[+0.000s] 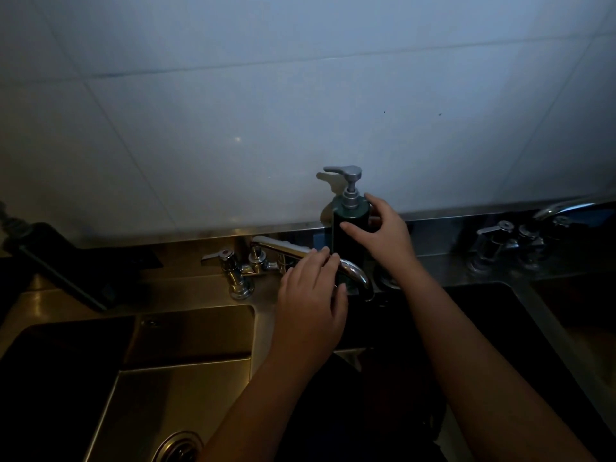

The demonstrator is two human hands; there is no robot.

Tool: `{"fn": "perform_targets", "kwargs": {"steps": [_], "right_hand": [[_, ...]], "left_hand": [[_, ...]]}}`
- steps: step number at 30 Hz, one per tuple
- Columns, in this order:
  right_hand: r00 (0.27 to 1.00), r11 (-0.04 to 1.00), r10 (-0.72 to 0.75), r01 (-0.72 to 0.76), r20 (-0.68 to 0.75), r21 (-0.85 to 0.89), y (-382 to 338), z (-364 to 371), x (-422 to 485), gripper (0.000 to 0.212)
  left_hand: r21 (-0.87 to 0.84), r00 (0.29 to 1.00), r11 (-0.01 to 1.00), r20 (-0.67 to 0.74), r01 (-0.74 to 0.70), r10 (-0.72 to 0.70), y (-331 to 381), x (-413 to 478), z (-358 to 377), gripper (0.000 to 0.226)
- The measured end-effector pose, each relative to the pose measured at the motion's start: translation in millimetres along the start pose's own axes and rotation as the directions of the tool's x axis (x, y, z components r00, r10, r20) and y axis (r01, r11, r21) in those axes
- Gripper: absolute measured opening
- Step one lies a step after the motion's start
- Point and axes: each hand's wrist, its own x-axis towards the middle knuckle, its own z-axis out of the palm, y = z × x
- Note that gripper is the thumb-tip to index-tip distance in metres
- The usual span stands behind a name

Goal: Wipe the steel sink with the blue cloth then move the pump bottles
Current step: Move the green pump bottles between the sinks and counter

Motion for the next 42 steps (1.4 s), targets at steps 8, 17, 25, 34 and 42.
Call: {"fn": "perform_targets", "kwargs": {"steps": [8,17,25,34,42], "right_hand": [[0.995,1.000,0.017,-0.016,-0.093,0.018,1,-5,-7,0.054],[0.972,0.998,0.024,-0.011,-0.234,0.058,-9,-30,-28,0.053],[0.956,0.999,-0.020,0.028,-0.293,0.023,-21,-67,-70,0.055],[0.967,0.999,-0.030,0.024,-0.254,-0.030,-29,-84,-153,0.053],[0.988,0.998,-0.062,0.064,-0.143,0.014,-48,-56,-243,0.053]], "left_hand": [[0.030,1.000,0.999,0.013,0.013,-0.013,3,1,-2,0.044],[0.033,1.000,0.999,0.028,0.004,-0.005,16,-9,-16,0.045],[0.051,0.998,0.999,0.055,0.005,-0.008,34,-38,-32,0.045],[0.062,0.994,0.996,0.087,0.056,-0.061,41,-97,-56,0.044],[0.126,0.992,0.985,0.032,0.117,-0.122,21,-181,-109,0.041]]}}
